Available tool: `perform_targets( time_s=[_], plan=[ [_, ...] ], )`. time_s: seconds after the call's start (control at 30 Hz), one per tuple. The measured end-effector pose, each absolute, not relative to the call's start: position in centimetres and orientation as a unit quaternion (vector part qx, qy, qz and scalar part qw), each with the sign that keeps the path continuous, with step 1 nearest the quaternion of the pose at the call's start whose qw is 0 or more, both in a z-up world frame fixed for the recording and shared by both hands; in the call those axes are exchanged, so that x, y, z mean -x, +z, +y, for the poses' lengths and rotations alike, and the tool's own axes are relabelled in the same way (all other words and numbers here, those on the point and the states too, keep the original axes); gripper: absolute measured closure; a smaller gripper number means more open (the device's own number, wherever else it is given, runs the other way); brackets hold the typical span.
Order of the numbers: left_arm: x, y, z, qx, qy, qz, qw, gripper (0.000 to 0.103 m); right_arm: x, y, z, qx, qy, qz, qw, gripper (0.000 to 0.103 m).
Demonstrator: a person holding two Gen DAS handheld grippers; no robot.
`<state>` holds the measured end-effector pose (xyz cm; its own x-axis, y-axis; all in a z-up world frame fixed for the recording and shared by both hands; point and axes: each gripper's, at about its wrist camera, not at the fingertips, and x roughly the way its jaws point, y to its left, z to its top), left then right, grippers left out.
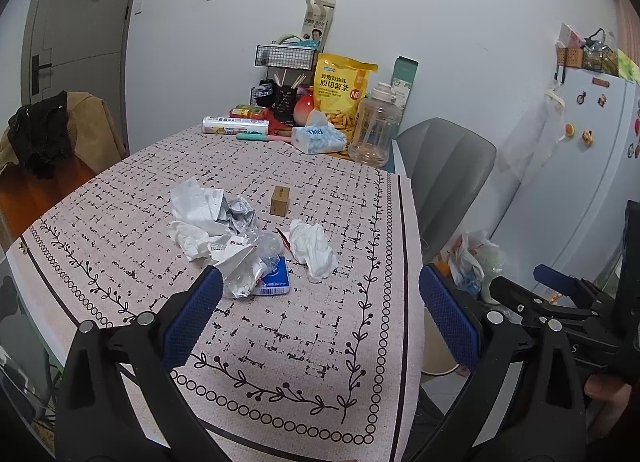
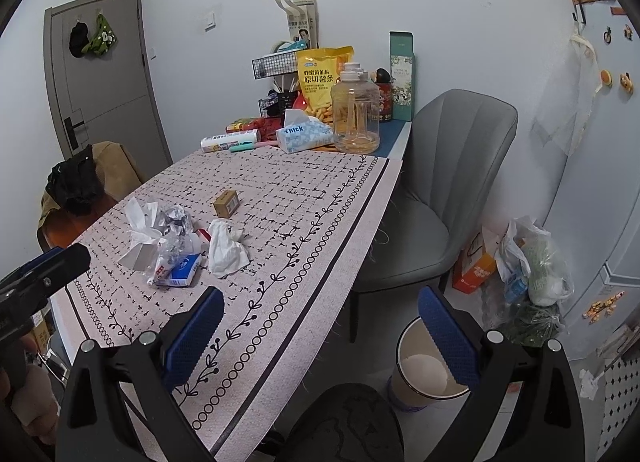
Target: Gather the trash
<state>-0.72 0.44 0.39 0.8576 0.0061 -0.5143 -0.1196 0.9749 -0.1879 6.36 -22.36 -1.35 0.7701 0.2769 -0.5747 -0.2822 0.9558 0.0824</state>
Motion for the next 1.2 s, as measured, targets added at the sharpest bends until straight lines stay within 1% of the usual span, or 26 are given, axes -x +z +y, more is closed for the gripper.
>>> perform_targets(
  time_s=[0.6,1.2],
  plan=[
    [1.0,0.1,1.2,0.114,0.035,0.265,0.957,0.006,-6.3,-1.5,-21.1,0.011,0.152,0.306,0.940,0.008],
    [1.1,0.0,1.1,0.110,0.032,0.263,0.958,0.006,-6.1,-1.5,-21.8,0.002,0.154,0.305,0.940,0.008]
  ],
)
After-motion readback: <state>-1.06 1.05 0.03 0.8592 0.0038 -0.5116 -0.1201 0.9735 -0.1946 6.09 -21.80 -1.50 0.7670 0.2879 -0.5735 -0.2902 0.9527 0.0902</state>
